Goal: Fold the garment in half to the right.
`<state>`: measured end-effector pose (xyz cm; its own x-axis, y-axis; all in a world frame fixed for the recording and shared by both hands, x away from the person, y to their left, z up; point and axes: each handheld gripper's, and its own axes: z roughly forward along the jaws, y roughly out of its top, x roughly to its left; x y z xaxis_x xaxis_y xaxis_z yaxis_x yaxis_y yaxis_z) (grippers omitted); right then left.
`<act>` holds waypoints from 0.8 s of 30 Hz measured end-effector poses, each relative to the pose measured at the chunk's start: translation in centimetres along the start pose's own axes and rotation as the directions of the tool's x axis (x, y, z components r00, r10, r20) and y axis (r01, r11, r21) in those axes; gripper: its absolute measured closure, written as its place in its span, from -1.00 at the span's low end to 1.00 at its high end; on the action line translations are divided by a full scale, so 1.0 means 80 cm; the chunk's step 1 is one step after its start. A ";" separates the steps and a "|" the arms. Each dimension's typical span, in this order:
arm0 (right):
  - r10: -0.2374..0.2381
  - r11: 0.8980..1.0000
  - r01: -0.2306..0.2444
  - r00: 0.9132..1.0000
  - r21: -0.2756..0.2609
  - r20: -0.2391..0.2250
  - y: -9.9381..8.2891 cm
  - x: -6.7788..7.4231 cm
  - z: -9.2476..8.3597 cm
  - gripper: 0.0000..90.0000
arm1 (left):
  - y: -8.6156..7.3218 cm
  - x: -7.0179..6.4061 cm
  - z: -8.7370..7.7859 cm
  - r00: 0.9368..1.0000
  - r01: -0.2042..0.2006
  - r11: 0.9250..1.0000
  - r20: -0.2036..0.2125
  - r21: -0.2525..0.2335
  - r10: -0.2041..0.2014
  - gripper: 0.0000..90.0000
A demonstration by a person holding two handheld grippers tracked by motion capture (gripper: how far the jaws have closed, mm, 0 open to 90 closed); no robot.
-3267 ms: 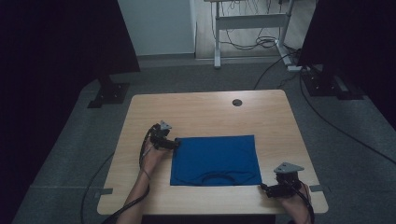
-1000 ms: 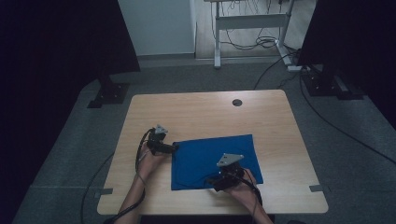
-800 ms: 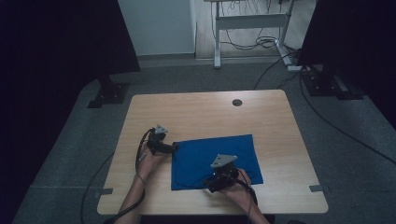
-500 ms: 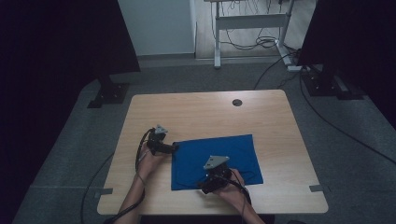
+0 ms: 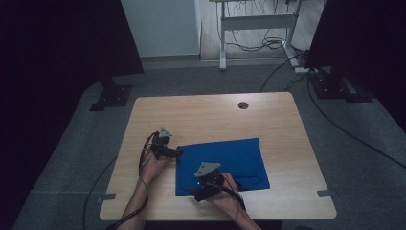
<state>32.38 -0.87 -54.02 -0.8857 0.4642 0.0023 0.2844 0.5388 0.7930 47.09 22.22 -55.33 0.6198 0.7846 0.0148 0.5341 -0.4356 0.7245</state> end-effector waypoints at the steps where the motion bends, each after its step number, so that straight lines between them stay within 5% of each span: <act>1: -0.004 1.000 0.004 1.000 -0.001 -0.004 0.002 0.003 0.003 -0.79 | 0.000 0.000 0.000 1.000 0.000 1.000 0.000 0.000 0.000 -0.88; 8: -0.039 0.999 0.039 0.999 0.005 -0.038 0.012 0.019 0.020 -0.67 | -0.001 0.000 0.000 1.000 0.002 1.000 0.000 0.004 -0.002 -0.92; 16: -0.098 0.995 0.100 0.992 0.019 -0.084 0.012 0.038 0.039 -0.31 | -0.001 0.000 -0.001 1.000 0.006 1.000 -0.005 0.009 -0.006 -0.95; 24: -0.104 0.993 0.107 0.991 0.045 -0.080 0.012 0.038 0.050 -0.03 | -0.002 0.000 -0.002 1.000 -0.003 1.000 0.003 0.006 0.003 -0.95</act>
<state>31.42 3.85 -55.68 -0.9370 0.3481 -0.0311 0.2038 0.6165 0.7605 46.89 22.34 -55.37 0.6227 0.7823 0.0149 0.5362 -0.4405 0.7201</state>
